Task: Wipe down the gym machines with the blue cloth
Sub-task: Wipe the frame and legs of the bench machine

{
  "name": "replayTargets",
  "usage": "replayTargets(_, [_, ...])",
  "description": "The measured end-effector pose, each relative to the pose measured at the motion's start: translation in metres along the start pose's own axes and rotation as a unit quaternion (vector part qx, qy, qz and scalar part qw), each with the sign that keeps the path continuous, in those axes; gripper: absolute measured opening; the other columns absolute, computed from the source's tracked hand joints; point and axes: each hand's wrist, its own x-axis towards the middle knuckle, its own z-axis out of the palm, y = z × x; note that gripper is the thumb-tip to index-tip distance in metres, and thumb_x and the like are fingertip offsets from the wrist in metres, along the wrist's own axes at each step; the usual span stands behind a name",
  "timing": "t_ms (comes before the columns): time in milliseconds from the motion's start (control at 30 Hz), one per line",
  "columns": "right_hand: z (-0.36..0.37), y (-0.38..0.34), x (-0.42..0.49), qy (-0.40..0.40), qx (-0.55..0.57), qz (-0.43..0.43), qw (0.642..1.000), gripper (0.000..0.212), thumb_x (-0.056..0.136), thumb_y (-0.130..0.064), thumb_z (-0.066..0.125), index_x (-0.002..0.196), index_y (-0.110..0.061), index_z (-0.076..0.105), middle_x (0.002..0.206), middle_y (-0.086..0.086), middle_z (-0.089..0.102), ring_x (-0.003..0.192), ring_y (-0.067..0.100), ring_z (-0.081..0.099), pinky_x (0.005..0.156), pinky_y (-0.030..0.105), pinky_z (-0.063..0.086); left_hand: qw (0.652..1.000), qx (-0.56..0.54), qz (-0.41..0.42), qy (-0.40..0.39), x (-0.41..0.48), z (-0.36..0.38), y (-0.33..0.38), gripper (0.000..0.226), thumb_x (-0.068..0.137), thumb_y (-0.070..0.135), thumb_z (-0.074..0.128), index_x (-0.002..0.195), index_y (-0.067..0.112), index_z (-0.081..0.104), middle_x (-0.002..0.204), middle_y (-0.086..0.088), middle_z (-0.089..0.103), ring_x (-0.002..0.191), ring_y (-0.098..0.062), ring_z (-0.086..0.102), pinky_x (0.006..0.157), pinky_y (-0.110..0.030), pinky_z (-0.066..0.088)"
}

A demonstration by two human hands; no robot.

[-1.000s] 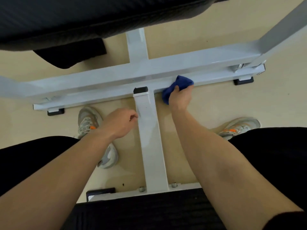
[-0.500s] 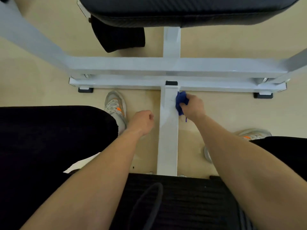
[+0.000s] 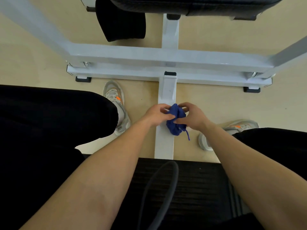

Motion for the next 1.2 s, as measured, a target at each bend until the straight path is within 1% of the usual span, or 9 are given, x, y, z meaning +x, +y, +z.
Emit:
replayTargets(100, [0.001, -0.011, 0.009, -0.005, -0.018, 0.01, 1.0, 0.058, 0.068, -0.029, 0.088, 0.114, -0.023, 0.055, 0.091, -0.007, 0.067, 0.078, 0.011, 0.067, 0.066, 0.026, 0.054, 0.999, 0.007, 0.014, 0.033, 0.002, -0.008, 0.004, 0.019, 0.089, 0.022, 0.066, 0.108, 0.018, 0.066, 0.103, 0.005, 0.068, 0.096, -0.012, 0.063, 0.074, -0.018, 0.047])
replayTargets(200, [0.002, -0.019, 0.018, -0.029, -0.043, 0.007, 0.999, 0.042, 0.068, -0.033, 0.087, 0.098, -0.017, 0.062, 0.083, -0.002, 0.068, 0.073, 0.016, 0.066, 0.065, 0.028, 0.053, 0.998, -0.037, -0.008, 0.045, 0.005, -0.017, -0.005, 0.013, 0.092, 0.018, 0.062, 0.105, 0.017, 0.064, 0.102, -0.002, 0.07, 0.099, -0.02, 0.066, 0.088, -0.035, 0.054])
replayTargets(367, [-0.004, -0.014, 0.026, -0.066, 0.035, 0.008, 0.997, 0.04, 0.08, -0.007, 0.074, 0.117, -0.02, 0.063, 0.091, 0.003, 0.075, 0.081, 0.024, 0.072, 0.079, 0.036, 0.061, 0.993, -0.058, -0.038, 0.095, 0.01, -0.025, -0.029, 0.013, 0.097, 0.02, 0.054, 0.09, 0.021, 0.065, 0.084, 0.001, 0.068, 0.081, -0.022, 0.065, 0.084, -0.049, 0.057])
replayTargets(433, [-0.004, -0.01, 0.028, -0.042, 0.02, 0.002, 0.999, 0.03, 0.082, -0.004, 0.064, 0.108, -0.018, 0.069, 0.088, 0.009, 0.075, 0.077, 0.021, 0.069, 0.08, 0.037, 0.06, 0.99, -0.045, -0.049, 0.121, 0.014, -0.026, -0.035, 0.019, 0.095, 0.017, 0.052, 0.083, 0.011, 0.066, 0.073, 0.0, 0.064, 0.071, -0.022, 0.06, 0.08, -0.051, 0.056])
replayTargets(600, [0.007, -0.005, 0.029, -0.035, 0.002, 0.012, 0.999, 0.017, 0.089, -0.014, 0.057, 0.102, -0.017, 0.068, 0.082, 0.007, 0.072, 0.069, 0.019, 0.064, 0.069, 0.034, 0.057, 0.989, -0.016, -0.067, 0.133, 0.013, -0.029, -0.029, 0.023, 0.095, 0.015, 0.049, 0.089, -0.001, 0.064, 0.073, -0.003, 0.057, 0.069, -0.019, 0.049, 0.065, -0.037, 0.045])
replayTargets(767, [0.016, -0.003, 0.03, 0.015, -0.014, 0.009, 1.0, 0.025, 0.091, -0.011, 0.047, 0.11, -0.018, 0.062, 0.088, -0.003, 0.067, 0.072, 0.008, 0.061, 0.058, 0.019, 0.045, 0.991, -0.054, -0.074, 0.095, 0.015, -0.023, -0.032, 0.021, 0.092, 0.015, 0.045, 0.09, 0.019, 0.066, 0.087, -0.004, 0.067, 0.085, -0.028, 0.062, 0.084, -0.045, 0.053])
replayTargets(933, [0.027, 0.001, 0.034, 0.055, -0.04, -0.018, 0.998, 0.014, 0.093, -0.025, 0.061, 0.106, -0.02, 0.059, 0.096, -0.003, 0.066, 0.079, 0.012, 0.061, 0.061, 0.022, 0.043, 0.992, -0.075, -0.065, 0.08, 0.009, -0.02, -0.029, 0.014, 0.095, 0.018, 0.055, 0.097, 0.025, 0.067, 0.101, -0.007, 0.071, 0.099, -0.03, 0.067, 0.087, -0.053, 0.056])
replayTargets(1100, [0.026, -0.001, 0.039, 0.097, -0.018, -0.048, 0.994, 0.014, 0.093, -0.015, 0.054, 0.099, -0.022, 0.064, 0.1, 0.0, 0.065, 0.084, 0.017, 0.059, 0.064, 0.022, 0.043, 0.99, -0.115, -0.068, 0.055, 0.0, -0.025, -0.014, 0.018, 0.092, 0.015, 0.064, 0.111, 0.015, 0.066, 0.102, -0.006, 0.072, 0.091, -0.024, 0.071, 0.078, -0.036, 0.06])
replayTargets(1200, [0.011, -0.01, 0.038, 0.14, -0.028, -0.067, 0.987, 0.019, 0.09, -0.015, 0.057, 0.105, -0.019, 0.067, 0.105, 0.0, 0.06, 0.089, 0.015, 0.055, 0.075, 0.025, 0.041, 0.999, -0.02, -0.036, 0.003, -0.009, -0.031, -0.004, 0.028, 0.089, 0.005, 0.063, 0.113, 0.018, 0.066, 0.104, 0.001, 0.07, 0.091, -0.017, 0.068, 0.074, -0.028, 0.055])
